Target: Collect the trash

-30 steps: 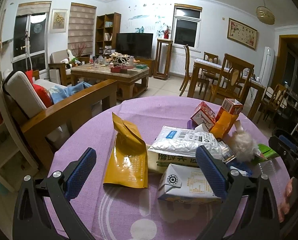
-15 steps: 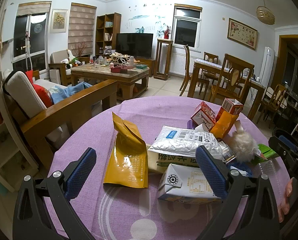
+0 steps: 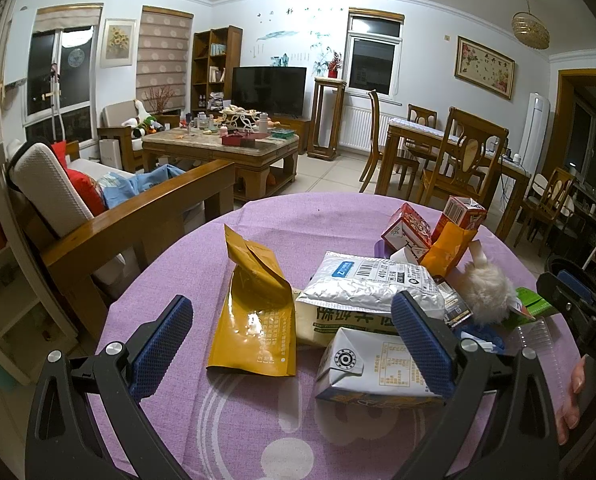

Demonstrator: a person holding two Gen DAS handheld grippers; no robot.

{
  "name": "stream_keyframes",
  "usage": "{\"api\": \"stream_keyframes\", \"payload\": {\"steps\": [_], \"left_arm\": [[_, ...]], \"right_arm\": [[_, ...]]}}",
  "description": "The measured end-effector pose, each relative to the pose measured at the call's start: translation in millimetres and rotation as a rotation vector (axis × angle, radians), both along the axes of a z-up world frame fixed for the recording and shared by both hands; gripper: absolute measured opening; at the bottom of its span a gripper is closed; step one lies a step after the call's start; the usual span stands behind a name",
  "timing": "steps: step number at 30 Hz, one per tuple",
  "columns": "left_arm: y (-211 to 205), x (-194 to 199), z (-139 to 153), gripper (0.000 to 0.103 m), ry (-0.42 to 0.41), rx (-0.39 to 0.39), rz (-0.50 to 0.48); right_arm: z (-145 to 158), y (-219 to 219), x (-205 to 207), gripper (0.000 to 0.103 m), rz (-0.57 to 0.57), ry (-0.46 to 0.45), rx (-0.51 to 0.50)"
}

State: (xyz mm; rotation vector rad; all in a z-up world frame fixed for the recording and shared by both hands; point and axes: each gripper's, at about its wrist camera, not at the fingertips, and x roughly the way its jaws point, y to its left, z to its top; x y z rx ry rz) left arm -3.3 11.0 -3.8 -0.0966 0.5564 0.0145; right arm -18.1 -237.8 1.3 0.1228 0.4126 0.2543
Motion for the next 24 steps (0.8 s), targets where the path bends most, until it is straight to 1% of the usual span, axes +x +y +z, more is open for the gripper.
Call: {"api": "stream_keyframes", "payload": {"steps": [16,18,19,21,23,24], "left_arm": [[3.8,0.5,0.5,0.098,-0.005,-0.007,0.008],[10.9,-0.5,1.9,0.098,-0.010,-0.043,-0.005],[17.6,0.2,2.5,0.098,-0.009,-0.082,-0.032],[32.7,3.1,6.2,0.098,0.008,-0.112,-0.038],[55.1,8.3,12.8,0.098,0.018,-0.163,-0.051],[68.1,12.8,16.3,0.098,0.022,-0.201,-0.076]], "right_arm": [[-1.4,-1.3,0.3,0.099,0.014,0.007,0.011],[-4.6,-4.6,0.1,0.099,0.029,0.017,0.030],[-6.4,-6.0,1.9,0.099,0.050,0.035,0.053],[-8.8,-8.7,6.5,0.099,0.078,0.070,0.076],[-3.0,-8.3,10.0,0.099,0.087,0.079,0.020],[1.8,-5.6,12.6,0.099,0.087,0.076,-0.025]]}}
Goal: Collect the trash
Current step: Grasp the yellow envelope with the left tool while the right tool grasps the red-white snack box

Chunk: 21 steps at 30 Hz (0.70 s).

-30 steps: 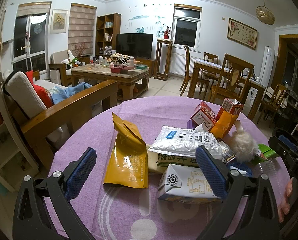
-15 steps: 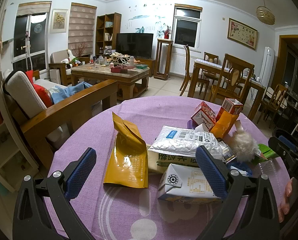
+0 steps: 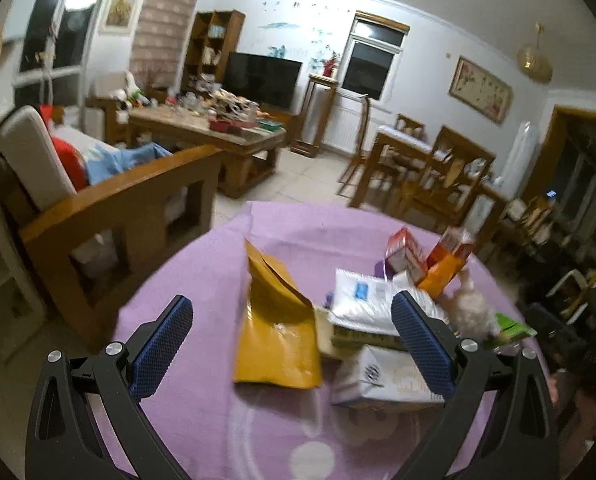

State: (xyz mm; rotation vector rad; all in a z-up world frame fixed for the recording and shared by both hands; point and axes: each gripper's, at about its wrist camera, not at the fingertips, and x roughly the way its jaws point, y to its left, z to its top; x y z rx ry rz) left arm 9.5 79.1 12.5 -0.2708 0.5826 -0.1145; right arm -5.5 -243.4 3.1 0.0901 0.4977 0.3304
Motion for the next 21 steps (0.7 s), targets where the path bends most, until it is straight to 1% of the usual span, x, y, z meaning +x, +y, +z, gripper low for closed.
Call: {"api": "stream_keyframes", "payload": {"steps": [2,5,6,8,11,14,15,16,17,18,19,20,21], "left_arm": [[10.8,10.9,0.8,0.098,0.026,-0.012,-0.022],[11.1,39.4,-6.9,0.098,0.112,0.029,-0.070],[9.7,48.1,-11.4,0.098,0.138,0.031,-0.087],[7.2,65.8,-20.2,0.098,0.179,0.002,-0.119],[7.6,85.2,-32.2,0.098,0.208,0.002,-0.106],[11.9,102.1,-44.8,0.097,0.252,-0.027,-0.108],[12.5,104.9,-48.4,0.094,0.263,-0.030,-0.112],[11.9,105.0,-49.4,0.093,0.249,-0.018,-0.116],[10.4,104.6,-49.9,0.085,0.241,-0.005,-0.123],[9.1,105.1,-50.6,0.078,0.240,0.017,-0.122],[10.0,103.8,-51.2,0.062,0.238,0.012,-0.128],[11.4,103.1,-51.7,0.054,0.237,0.005,-0.134],[11.5,103.6,-53.4,0.034,0.243,-0.008,-0.146]], "right_arm": [[13.6,4.9,10.2,0.099,0.024,0.007,-0.048],[34.0,20.0,36.4,0.099,0.082,0.050,-0.081],[38.3,25.9,47.3,0.099,0.093,0.068,-0.091],[43.1,36.6,69.2,0.099,0.109,0.101,-0.097],[39.9,57.7,101.3,0.099,0.104,0.124,-0.144],[28.1,75.8,130.4,0.099,0.114,0.183,-0.171],[24.7,79.3,137.5,0.098,0.110,0.196,-0.176],[19.0,83.0,145.2,0.096,0.100,0.217,-0.175],[14.7,84.4,152.5,0.094,0.094,0.237,-0.168],[10.7,84.3,158.2,0.085,0.091,0.260,-0.155],[5.9,80.1,161.9,0.071,0.087,0.283,-0.134],[3.6,77.4,166.3,0.063,0.079,0.291,-0.119],[4.6,77.1,167.5,0.052,0.065,0.288,-0.110]]}}
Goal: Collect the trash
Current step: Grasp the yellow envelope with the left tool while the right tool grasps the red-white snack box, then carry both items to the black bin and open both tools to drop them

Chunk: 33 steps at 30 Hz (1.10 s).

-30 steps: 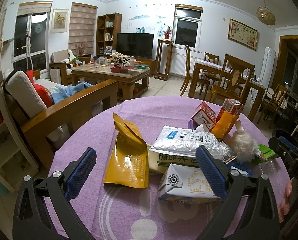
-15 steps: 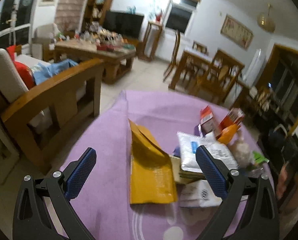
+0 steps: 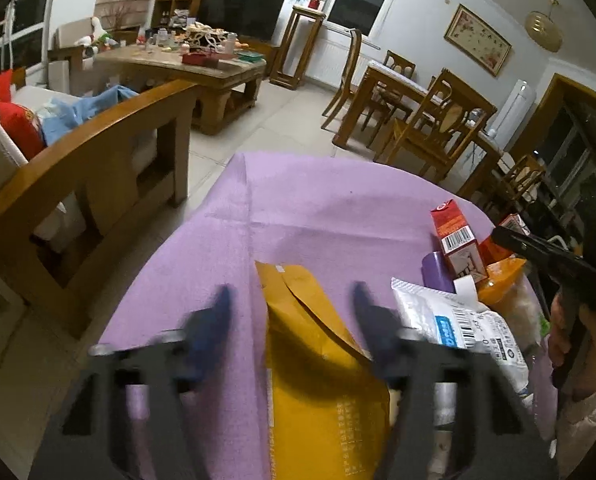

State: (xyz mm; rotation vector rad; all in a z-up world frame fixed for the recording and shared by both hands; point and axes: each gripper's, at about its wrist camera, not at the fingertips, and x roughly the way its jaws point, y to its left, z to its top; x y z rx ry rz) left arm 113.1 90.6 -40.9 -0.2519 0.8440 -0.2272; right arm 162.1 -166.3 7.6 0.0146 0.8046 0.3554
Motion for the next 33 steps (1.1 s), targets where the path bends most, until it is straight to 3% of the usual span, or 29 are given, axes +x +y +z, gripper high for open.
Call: {"api": "stream_keyframes", "payload": {"steps": [2,8,17,23,24,33], "left_arm": [[1.7,1.9,-5.6,0.029,0.024,-0.040,-0.017],[3.6,-9.9,6.6,0.022,-0.029,-0.063,-0.011],[-0.9,-48.0,80.6,0.021,-0.199,-0.083,0.011],[-69.9,-61.4,114.6,0.017,-0.258,-0.081,-0.117],[-87.0,-61.0,118.1,0.008,-0.261,-0.081,-0.149],[-222.3,-52.9,137.2,0.005,-0.279,-0.076,-0.371]], "right_arm": [[3.1,0.7,-1.7,0.052,-0.018,-0.019,0.005],[17.9,-9.6,-27.5,0.052,-0.007,-0.072,0.062],[83.8,-94.8,-101.2,0.052,-0.059,-0.229,0.273],[94.3,-166.9,-152.8,0.052,-0.135,-0.272,0.313],[91.1,-178.3,-161.3,0.052,-0.151,-0.276,0.315],[59.1,-312.2,-244.0,0.052,-0.379,-0.306,0.299]]}}
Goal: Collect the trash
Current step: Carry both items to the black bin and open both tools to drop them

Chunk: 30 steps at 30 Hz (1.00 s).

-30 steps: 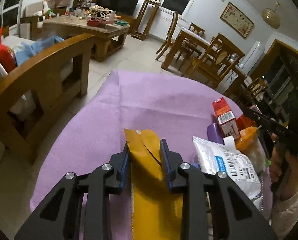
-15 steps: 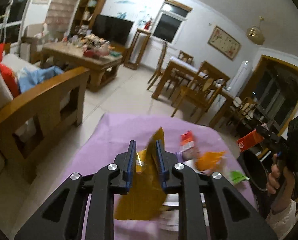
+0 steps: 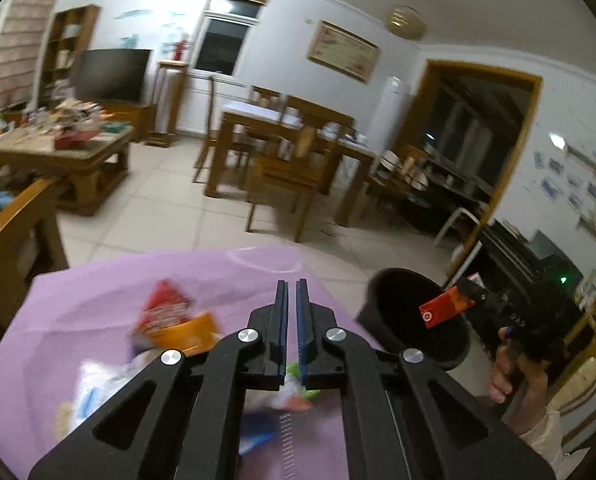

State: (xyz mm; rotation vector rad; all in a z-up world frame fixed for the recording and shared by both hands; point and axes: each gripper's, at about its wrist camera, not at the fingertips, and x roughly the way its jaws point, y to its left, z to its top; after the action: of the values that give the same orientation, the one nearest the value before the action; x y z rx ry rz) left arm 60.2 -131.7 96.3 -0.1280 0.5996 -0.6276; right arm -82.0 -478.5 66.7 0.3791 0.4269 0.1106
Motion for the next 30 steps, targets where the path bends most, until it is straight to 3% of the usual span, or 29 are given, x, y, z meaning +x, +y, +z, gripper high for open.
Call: {"api": "stream_keyframes", "payload": {"steps": [3,6,8,9,10,14,15,16,17,19,22,26,30], "left_arm": [[-22.7,-1.6,-3.9,0.008,0.019,0.064,-0.030],[-16.6,-10.1,-24.7,0.014,0.036,0.222,0.022],[-4.0,-12.0,-40.2,0.049,0.057,0.300,0.075],[4.7,-15.9,-48.5,0.083,0.061,0.329,0.117],[13.4,-21.3,-52.9,0.093,0.054,0.338,0.145],[31.0,-21.7,-73.1,0.090,0.092,0.343,0.149],[29.6,-20.4,-75.8,0.075,0.098,0.346,0.147],[26.9,-16.5,-81.1,0.052,0.119,0.350,0.138],[25.9,-12.0,-87.4,0.044,0.144,0.348,0.128],[23.2,-7.8,-96.5,0.016,0.155,0.353,0.134],[22.7,-16.2,-92.8,0.007,0.108,0.353,0.162],[16.3,-26.7,-64.4,0.005,0.050,0.233,0.140],[-15.1,-34.8,-33.1,0.005,0.009,0.093,0.031]], "right_arm": [[-17.5,-33.1,-22.3,0.052,-0.040,0.015,0.023],[-36.0,-46.6,-33.4,0.052,-0.034,0.039,0.030],[-50.9,-49.6,-37.9,0.052,-0.012,0.058,0.047],[-56.1,-51.1,-37.8,0.052,0.000,0.065,0.053],[-61.5,-48.6,-36.9,0.052,0.018,0.071,0.059],[-67.9,-27.7,-19.3,0.052,0.074,0.090,0.066],[-67.1,-20.4,-16.1,0.052,0.085,0.093,0.071],[-67.4,-16.0,-14.7,0.052,0.093,0.095,0.075],[-65.7,-10.7,-11.1,0.052,0.100,0.095,0.079],[-61.4,-3.9,-7.1,0.052,0.107,0.093,0.082],[-57.7,-0.3,-9.1,0.052,0.106,0.085,0.086],[-49.1,-10.1,-15.4,0.052,0.083,0.066,0.105],[-36.3,-39.2,-29.5,0.052,0.013,0.011,0.121]]}}
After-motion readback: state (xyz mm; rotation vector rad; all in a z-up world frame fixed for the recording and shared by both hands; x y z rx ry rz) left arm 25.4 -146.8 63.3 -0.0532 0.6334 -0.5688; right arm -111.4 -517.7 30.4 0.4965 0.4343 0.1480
